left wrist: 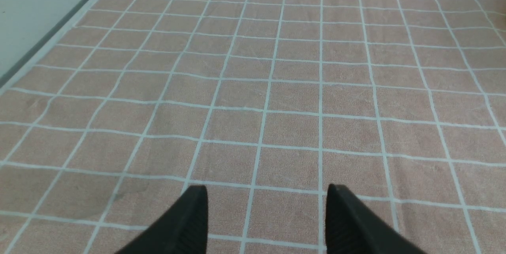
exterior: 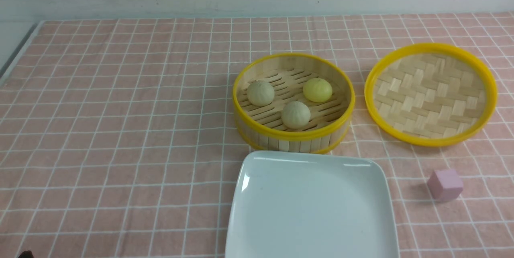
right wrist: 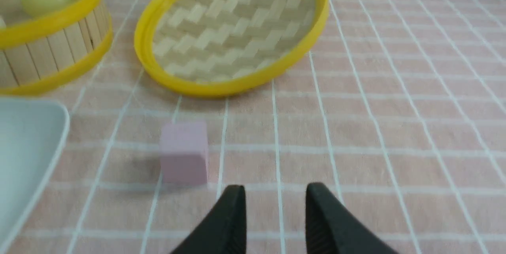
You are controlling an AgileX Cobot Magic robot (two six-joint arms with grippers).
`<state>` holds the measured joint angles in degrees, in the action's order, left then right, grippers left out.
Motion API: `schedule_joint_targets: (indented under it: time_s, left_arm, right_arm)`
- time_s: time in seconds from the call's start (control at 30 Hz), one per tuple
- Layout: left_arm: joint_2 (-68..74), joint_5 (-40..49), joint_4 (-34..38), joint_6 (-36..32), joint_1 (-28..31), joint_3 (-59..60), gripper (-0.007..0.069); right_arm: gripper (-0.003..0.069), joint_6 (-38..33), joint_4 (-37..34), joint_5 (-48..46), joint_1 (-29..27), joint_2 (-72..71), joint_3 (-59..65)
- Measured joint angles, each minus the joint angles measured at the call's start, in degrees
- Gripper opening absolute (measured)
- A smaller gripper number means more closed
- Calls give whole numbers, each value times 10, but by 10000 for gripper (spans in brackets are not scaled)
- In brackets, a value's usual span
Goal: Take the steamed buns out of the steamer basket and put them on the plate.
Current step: Use the right arm to grab the steamed stuffed bun that is closest to it
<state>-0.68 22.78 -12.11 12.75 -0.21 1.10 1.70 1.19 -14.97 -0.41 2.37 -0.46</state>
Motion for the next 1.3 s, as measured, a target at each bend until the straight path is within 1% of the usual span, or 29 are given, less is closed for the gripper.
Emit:
schedule_joint_targets:
  time_s: [0.1, 0.13, 0.17, 0.23, 0.37, 0.4, 0.43, 0.47, 0.5, 0.57, 0.73, 1.03, 1.17, 1.3]
  left_arm:
    - [0, 0, 0, 0, 0, 0, 421]
    - [0, 0, 0, 0, 0, 0, 421]
    - [0, 0, 0, 0, 0, 0, 421]
    - [0, 0, 0, 0, 0, 0, 421]
    - [0, 0, 0, 0, 0, 0, 421]
    - [0, 0, 0, 0, 0, 0, 421]
    - [0, 0, 0, 0, 0, 0, 421]
    - [0, 0, 0, 0, 0, 0, 421]
    - [0, 0, 0, 0, 0, 0, 421]
    - [0, 0, 0, 0, 0, 0, 421]
    - [0, 0, 0, 0, 0, 0, 421]
    - [0, 0, -6, 0, 0, 0, 421]
    - [0, 0, -33, 0, 0, 1, 421]
    - [0, 0, -44, 0, 0, 1, 421]
  right_arm:
    - [240, 8, -6, 26, 0, 0, -56]
    - [240, 8, -7, 26, 0, 0, -61]
    - [240, 19, -7, 24, 0, 0, -104]
    - [240, 32, -8, 12, 0, 0, -151]
    - [240, 46, -12, -105, 0, 0, -282]
    - [240, 46, -12, -113, 0, 0, -287]
    - [240, 48, -12, -188, 0, -1, -333]
    - [240, 48, -12, -196, 0, -1, -338]
    - [240, 48, -12, -252, 0, -4, -368]
    - [240, 48, -12, -284, 0, -6, -383]
    - [240, 48, -23, -297, 0, -6, -385]
    - [240, 48, -75, -297, 0, -6, -385]
    - [240, 48, -78, -283, 0, -6, -385]
    - [240, 48, -80, -278, 0, -6, -385]
